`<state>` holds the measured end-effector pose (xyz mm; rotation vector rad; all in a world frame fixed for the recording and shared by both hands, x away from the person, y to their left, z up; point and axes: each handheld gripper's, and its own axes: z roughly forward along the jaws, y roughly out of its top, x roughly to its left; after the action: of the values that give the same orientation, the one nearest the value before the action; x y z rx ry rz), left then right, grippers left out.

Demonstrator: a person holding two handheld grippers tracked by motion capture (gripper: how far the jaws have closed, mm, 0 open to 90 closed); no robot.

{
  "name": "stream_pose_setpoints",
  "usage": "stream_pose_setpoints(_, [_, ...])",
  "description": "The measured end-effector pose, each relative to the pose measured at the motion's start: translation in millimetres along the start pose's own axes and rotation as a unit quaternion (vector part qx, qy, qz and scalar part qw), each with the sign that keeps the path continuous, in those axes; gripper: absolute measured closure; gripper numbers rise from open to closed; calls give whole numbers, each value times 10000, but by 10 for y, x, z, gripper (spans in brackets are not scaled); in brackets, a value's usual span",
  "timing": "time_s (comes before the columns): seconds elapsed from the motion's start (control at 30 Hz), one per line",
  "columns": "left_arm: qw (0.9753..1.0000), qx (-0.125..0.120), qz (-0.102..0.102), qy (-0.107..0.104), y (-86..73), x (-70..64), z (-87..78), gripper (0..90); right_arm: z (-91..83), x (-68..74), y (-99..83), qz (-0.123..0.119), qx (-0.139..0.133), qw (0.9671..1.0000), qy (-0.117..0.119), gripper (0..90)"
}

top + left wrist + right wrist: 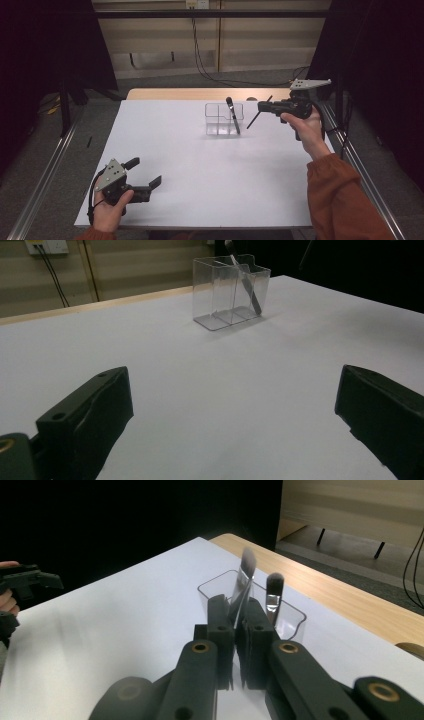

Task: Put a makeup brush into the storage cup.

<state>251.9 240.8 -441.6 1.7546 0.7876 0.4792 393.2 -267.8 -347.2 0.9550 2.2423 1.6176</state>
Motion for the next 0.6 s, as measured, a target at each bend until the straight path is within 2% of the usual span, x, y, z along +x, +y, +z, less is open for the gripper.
stream_pose_setpoints(0.2, [10000,-40,-73,31,-5,14,-5,21,61,-59,67,62,9,9999,-86,860])
stream_pose_setpoints(0.33, [10000,33,-10,74,-10,35,-3,26,117,-65,124,7,67,9999,-145,860])
stream_pose_setpoints(0.6, [9999,-20,-50,134,-17,75,-23,26,227,-46,281,-111,60,9998,-173,860])
